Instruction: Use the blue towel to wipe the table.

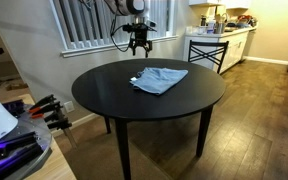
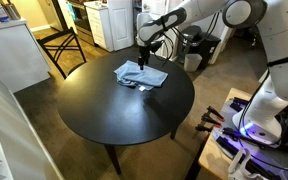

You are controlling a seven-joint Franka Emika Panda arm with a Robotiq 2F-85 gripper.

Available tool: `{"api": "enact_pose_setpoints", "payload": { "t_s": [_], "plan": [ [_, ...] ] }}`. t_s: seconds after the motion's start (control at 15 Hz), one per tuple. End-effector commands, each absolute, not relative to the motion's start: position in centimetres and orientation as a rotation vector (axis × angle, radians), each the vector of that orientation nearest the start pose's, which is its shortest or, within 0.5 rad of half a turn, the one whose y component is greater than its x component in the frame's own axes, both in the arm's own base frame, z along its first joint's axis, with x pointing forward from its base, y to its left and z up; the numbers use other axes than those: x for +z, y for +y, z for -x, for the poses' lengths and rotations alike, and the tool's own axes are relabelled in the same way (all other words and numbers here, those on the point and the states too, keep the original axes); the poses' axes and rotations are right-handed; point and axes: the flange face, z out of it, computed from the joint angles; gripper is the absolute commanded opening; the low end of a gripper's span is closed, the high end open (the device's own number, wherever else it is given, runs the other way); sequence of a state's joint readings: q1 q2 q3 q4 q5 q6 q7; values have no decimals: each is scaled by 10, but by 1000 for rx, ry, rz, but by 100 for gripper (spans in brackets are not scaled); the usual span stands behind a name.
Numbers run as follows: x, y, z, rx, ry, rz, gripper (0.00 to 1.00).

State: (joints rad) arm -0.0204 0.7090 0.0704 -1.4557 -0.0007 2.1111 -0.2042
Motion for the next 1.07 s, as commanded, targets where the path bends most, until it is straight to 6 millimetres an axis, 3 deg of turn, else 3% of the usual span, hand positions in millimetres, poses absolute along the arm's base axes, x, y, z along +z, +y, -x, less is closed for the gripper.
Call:
{"api": "enact_pose_setpoints", "payload": {
  "t_s": [0.0,0.4,0.6,0.93,1.0],
  "plan": [
    [223,23,-733,-43,-297,3080,100],
    [155,-12,-770,-203,-170,3101,100],
    [130,-28,-785,-247,-86,3122,100],
    [104,-38,-795,-233,-12,3153,100],
    [100,-38,-796,-229,-24,3153,75]
  ]
}}
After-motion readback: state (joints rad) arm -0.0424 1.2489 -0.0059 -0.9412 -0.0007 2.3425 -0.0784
